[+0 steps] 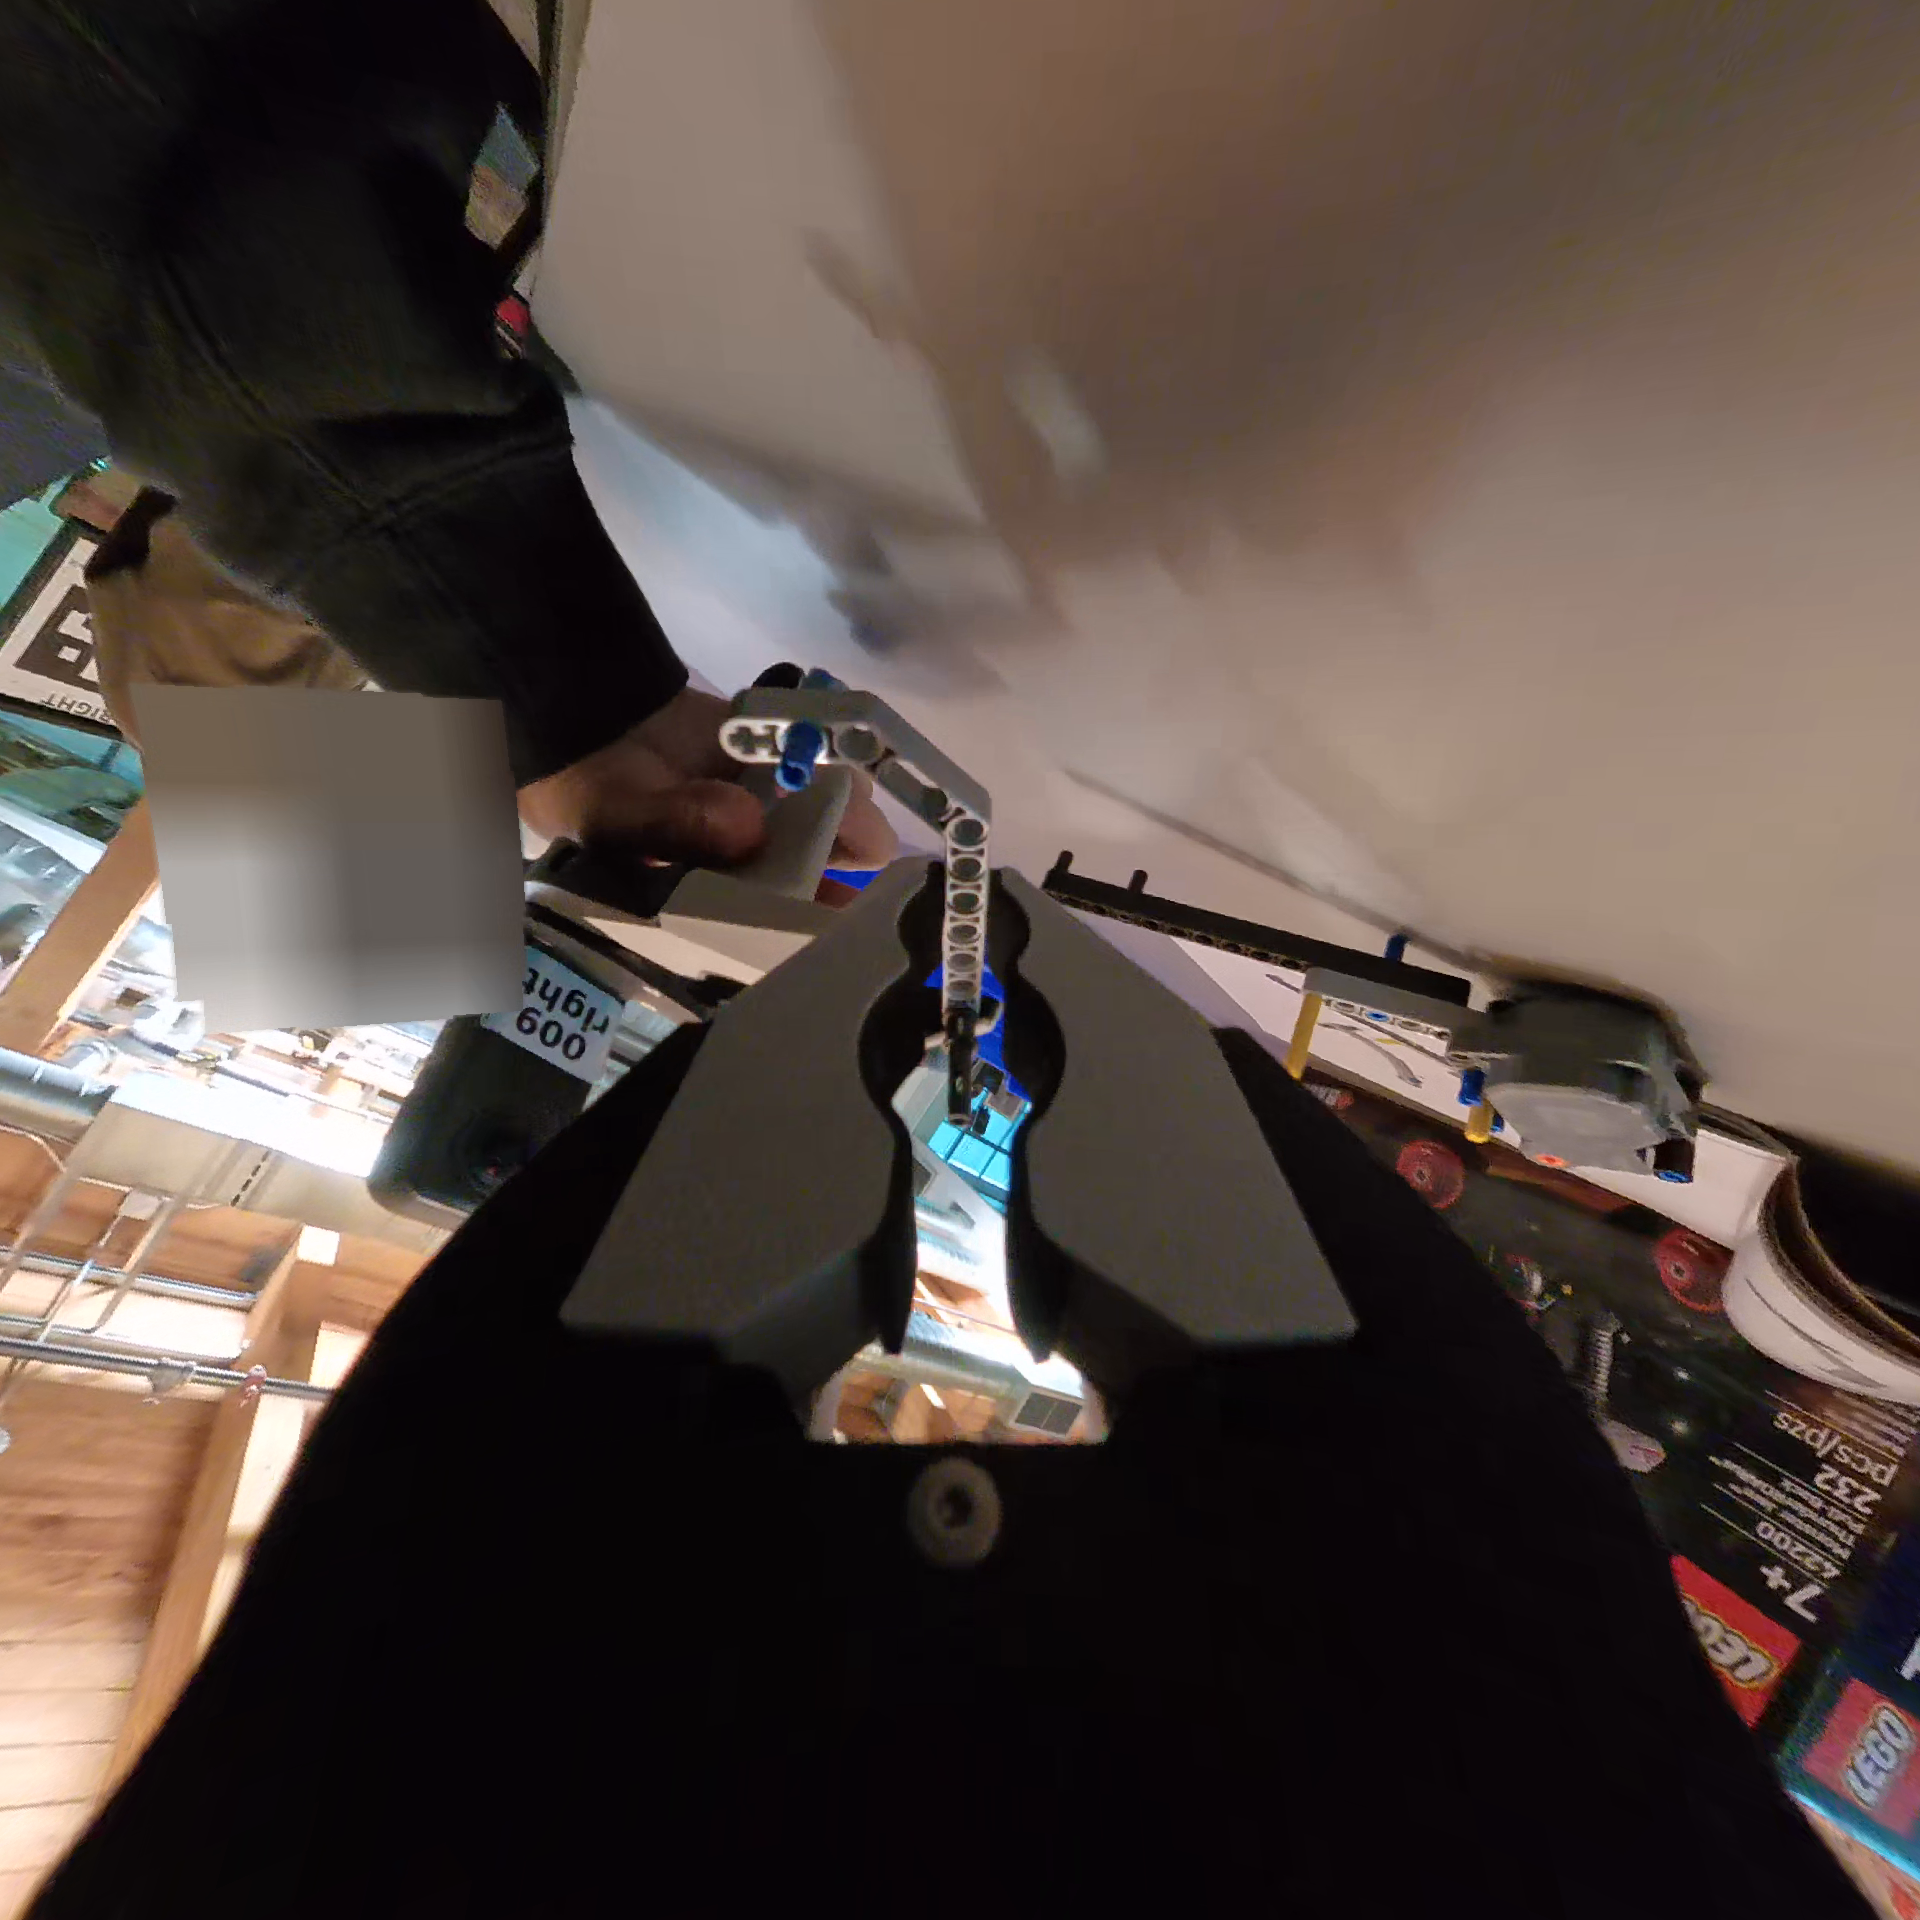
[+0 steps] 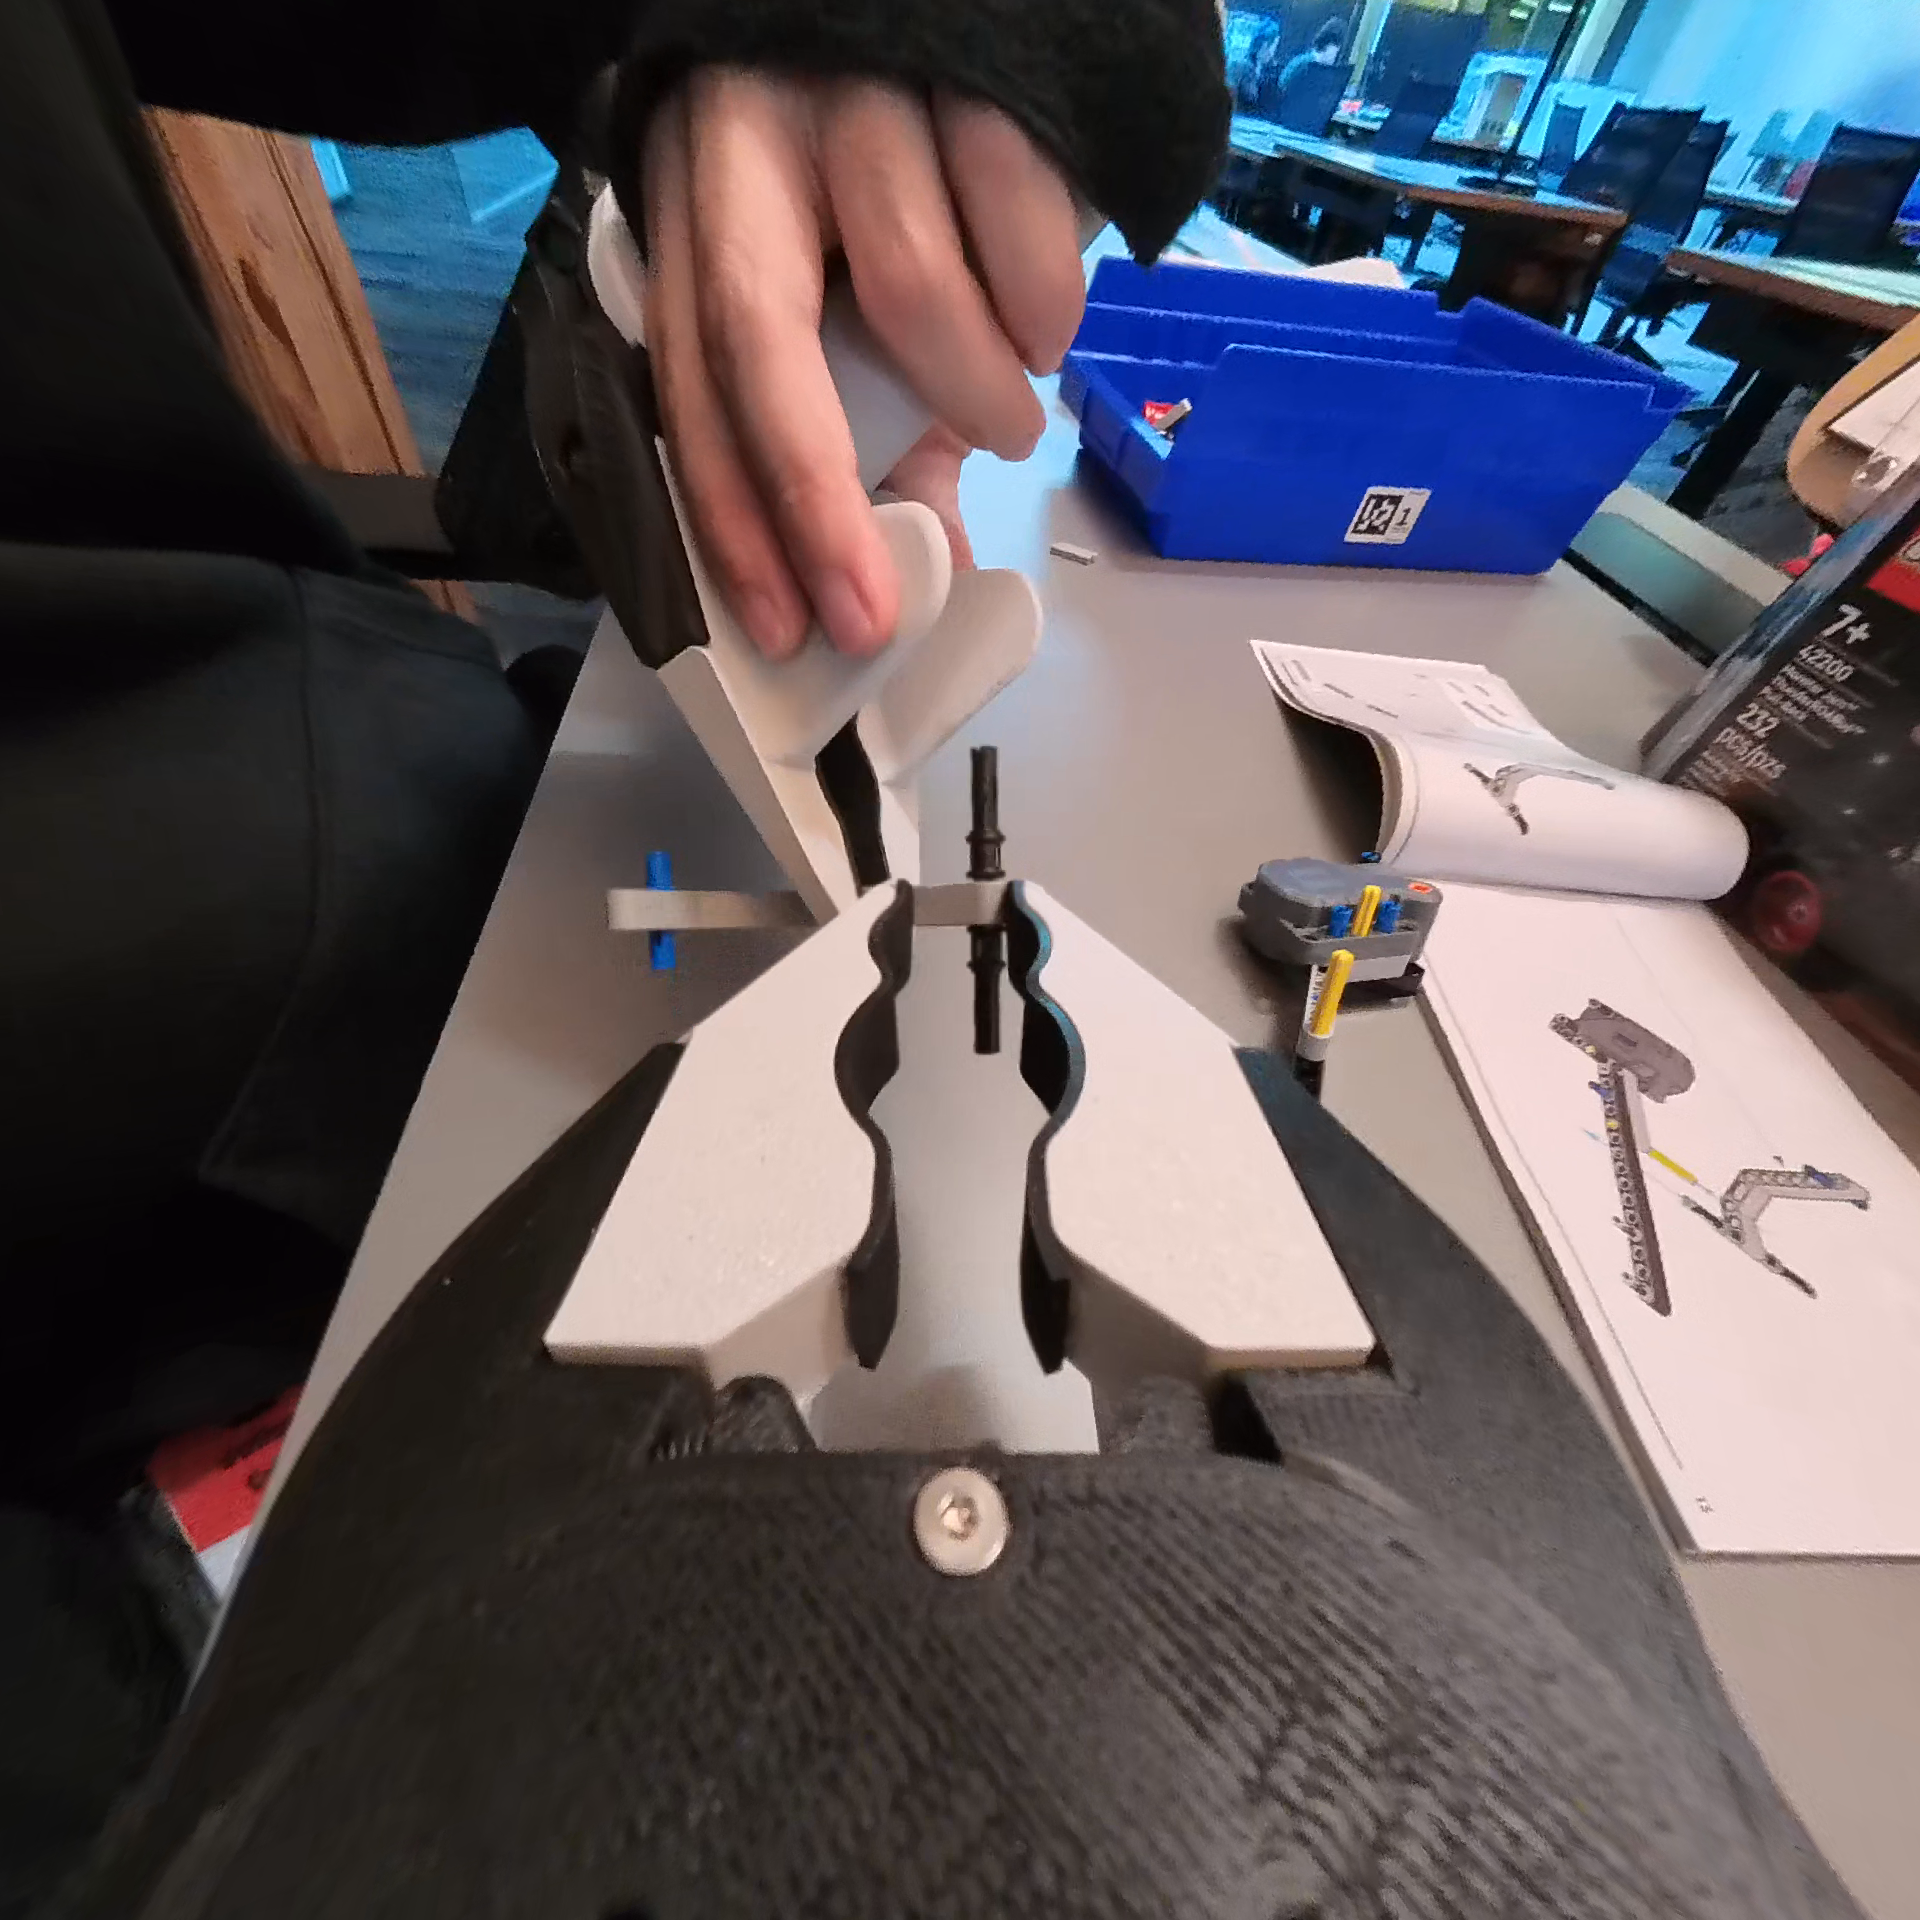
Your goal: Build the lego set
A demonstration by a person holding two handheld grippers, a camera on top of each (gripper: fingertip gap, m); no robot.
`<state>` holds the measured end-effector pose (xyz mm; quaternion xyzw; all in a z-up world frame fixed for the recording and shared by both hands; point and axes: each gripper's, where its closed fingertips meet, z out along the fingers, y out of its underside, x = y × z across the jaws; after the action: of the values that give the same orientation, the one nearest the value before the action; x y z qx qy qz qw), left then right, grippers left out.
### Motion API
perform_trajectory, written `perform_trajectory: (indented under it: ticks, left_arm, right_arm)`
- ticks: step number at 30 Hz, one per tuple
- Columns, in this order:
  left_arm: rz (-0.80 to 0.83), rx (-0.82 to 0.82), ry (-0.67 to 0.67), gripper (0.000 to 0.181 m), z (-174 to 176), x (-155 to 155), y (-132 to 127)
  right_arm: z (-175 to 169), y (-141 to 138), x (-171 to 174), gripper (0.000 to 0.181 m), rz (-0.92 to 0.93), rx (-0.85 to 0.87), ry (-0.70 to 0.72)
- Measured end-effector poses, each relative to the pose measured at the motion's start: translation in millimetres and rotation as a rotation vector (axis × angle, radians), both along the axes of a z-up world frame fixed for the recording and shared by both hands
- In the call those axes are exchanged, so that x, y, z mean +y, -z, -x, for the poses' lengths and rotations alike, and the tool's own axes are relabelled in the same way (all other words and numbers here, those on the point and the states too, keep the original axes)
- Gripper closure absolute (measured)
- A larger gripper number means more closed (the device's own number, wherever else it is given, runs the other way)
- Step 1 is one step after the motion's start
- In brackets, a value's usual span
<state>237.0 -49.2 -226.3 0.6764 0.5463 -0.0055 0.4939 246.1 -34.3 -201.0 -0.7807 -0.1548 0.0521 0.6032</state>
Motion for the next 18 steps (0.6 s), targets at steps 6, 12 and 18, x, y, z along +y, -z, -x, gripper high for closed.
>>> perform_trajectory:
  ticks: [6, 12, 18]
  left_arm:
    - [0.062, 0.025, -0.061, 0.173, -10, 7, -5]
    - [0.164, -0.011, -0.081, 0.167, -20, 9, -16]
    - [0.273, -0.071, -0.098, 0.160, -29, 14, -25]
  right_arm:
    - [-10, -6, 4, 0.169, -0.041, -0.021, 0.033]
    - [-18, -18, 0, 0.173, -0.114, -0.016, 0.065]
    - [-25, -23, -5, 0.175, -0.137, -0.022, 0.099]
